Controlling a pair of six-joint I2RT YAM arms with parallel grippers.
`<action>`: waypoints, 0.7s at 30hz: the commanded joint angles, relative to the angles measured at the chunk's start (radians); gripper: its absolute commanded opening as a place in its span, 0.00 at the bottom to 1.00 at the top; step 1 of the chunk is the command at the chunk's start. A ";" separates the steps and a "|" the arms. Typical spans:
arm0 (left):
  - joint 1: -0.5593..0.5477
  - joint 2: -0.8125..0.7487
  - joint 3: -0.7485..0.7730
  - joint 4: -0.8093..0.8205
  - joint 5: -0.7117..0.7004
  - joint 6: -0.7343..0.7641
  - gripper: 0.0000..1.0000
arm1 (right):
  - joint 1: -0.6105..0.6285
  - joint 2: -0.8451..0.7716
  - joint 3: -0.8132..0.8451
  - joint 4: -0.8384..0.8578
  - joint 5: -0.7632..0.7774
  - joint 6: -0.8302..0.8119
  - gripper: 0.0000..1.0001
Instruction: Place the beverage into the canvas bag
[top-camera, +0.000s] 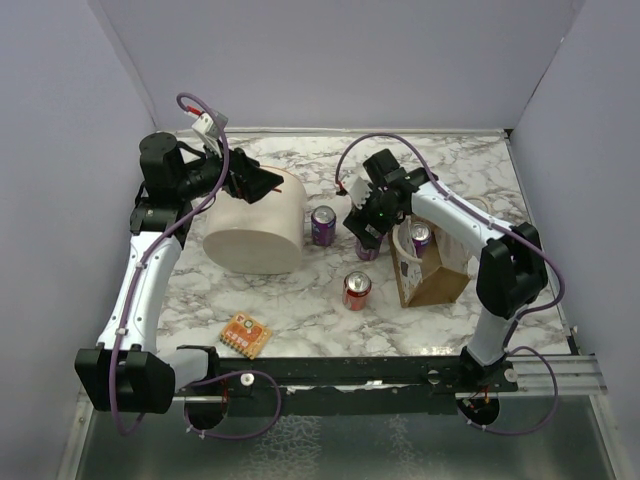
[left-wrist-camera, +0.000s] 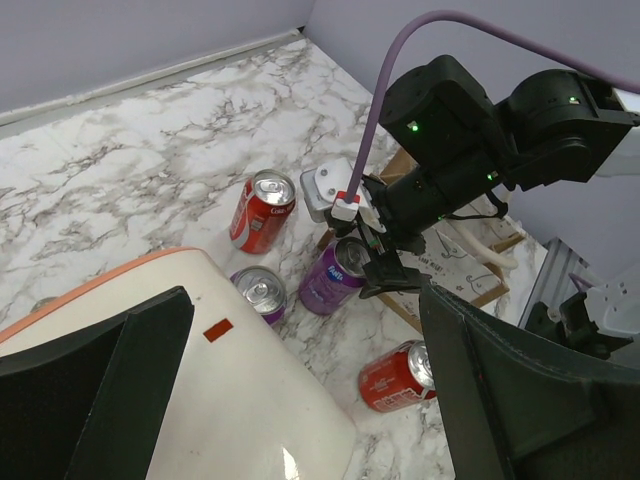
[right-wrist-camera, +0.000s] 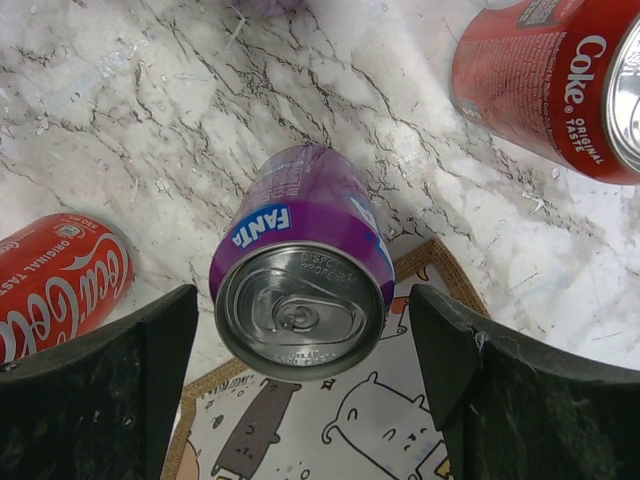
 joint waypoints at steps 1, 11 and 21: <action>0.008 -0.021 0.000 0.031 0.034 -0.011 0.98 | -0.011 0.025 -0.013 0.041 -0.034 0.008 0.82; 0.008 -0.006 0.014 0.023 0.035 -0.007 0.98 | -0.019 0.025 -0.012 0.057 -0.063 0.012 0.73; 0.008 0.031 0.041 -0.008 0.000 0.005 0.97 | -0.026 -0.005 0.033 0.043 -0.089 0.024 0.42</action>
